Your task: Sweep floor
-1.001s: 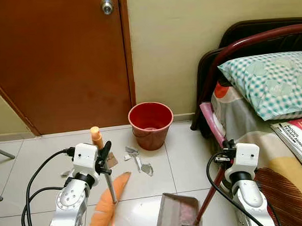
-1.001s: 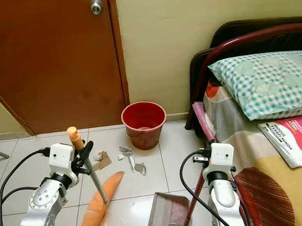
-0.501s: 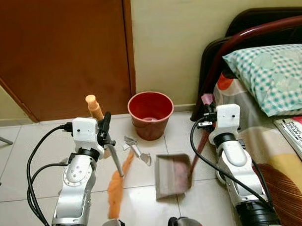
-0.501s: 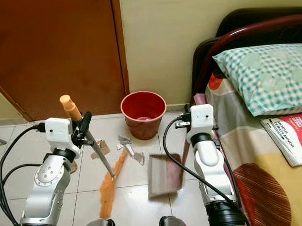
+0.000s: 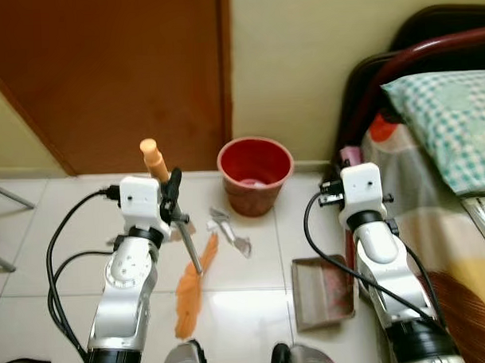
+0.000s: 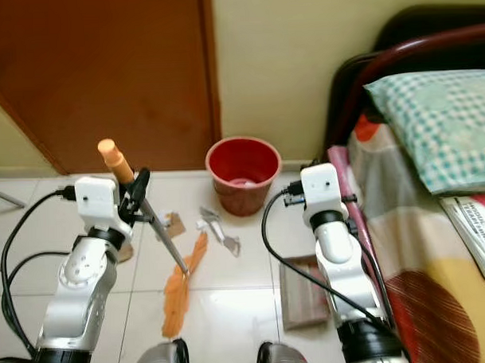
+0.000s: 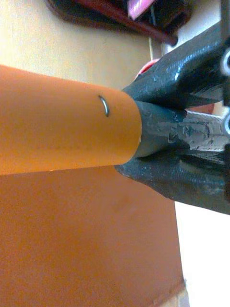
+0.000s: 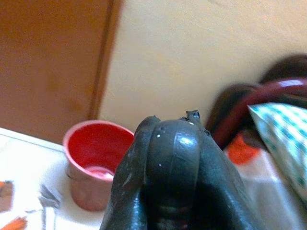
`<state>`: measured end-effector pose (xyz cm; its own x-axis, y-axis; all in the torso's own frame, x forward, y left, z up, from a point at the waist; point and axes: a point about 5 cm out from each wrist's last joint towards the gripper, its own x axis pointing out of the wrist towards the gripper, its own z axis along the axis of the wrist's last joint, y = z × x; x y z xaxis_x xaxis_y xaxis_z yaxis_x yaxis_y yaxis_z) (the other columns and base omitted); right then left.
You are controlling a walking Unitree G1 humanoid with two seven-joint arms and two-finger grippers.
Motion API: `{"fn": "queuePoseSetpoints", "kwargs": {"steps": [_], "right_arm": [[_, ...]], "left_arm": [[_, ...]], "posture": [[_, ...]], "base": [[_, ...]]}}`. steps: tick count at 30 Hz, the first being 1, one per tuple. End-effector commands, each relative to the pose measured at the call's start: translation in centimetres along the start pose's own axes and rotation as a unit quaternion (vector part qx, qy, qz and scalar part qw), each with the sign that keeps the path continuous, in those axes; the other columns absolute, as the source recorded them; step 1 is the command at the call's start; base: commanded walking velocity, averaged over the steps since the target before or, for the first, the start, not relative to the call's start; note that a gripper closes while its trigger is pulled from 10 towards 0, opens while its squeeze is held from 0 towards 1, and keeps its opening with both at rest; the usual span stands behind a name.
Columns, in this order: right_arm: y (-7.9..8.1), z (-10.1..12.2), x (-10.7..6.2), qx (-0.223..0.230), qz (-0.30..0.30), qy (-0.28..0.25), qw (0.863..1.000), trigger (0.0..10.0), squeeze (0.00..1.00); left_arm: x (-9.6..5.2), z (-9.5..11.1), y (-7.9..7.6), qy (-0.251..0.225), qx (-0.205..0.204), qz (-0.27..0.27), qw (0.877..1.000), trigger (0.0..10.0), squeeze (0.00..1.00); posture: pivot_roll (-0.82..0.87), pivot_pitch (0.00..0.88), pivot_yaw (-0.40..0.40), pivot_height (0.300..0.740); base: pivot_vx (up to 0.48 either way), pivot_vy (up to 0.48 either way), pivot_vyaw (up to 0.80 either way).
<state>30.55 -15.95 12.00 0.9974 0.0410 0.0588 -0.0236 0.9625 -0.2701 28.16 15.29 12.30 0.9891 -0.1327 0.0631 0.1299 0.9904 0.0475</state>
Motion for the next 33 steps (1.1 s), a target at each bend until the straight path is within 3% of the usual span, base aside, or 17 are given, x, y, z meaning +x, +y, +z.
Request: {"fn": "queuePoseSetpoints", "kwargs": {"steps": [1,7,16,21,33], "right_arm": [[-0.24,0.49,0.08,0.001,-0.009,-0.011,1.000,10.0,0.00],[-0.38,0.50,0.32,0.002,-0.022,-0.009,1.000,10.0,0.00],[-0.30,0.57,0.36,0.009,-0.030,-0.009,0.999,10.0,0.00],[-0.32,0.65,0.31,-0.018,-0.032,-0.010,0.999,10.0,0.00],[-0.55,0.16,0.37,-0.002,-0.053,0.005,0.999,10.0,0.00]], "left_arm": [[0.04,0.23,0.13,-0.006,0.012,0.000,1.000,10.0,0.00],[0.31,0.36,-0.16,-0.011,0.011,-0.004,1.000,10.0,0.00],[0.25,0.46,-0.27,-0.016,0.011,-0.009,1.000,10.0,0.00],[0.12,0.40,-0.26,-0.014,0.012,-0.011,1.000,10.0,0.00],[0.07,0.45,-0.76,-0.011,0.019,-0.026,0.999,10.0,0.00]], "posture": [[-0.01,0.126,-0.015,0.740],[-0.01,0.126,-0.016,0.740],[-0.01,0.130,-0.017,0.740],[-0.01,0.136,-0.015,0.740],[-0.01,0.158,-0.012,0.740]], "base": [[0.000,0.000,0.00],[0.000,0.000,0.00],[0.329,0.000,0.00],[0.362,0.000,0.12],[0.216,0.000,0.10]]}}
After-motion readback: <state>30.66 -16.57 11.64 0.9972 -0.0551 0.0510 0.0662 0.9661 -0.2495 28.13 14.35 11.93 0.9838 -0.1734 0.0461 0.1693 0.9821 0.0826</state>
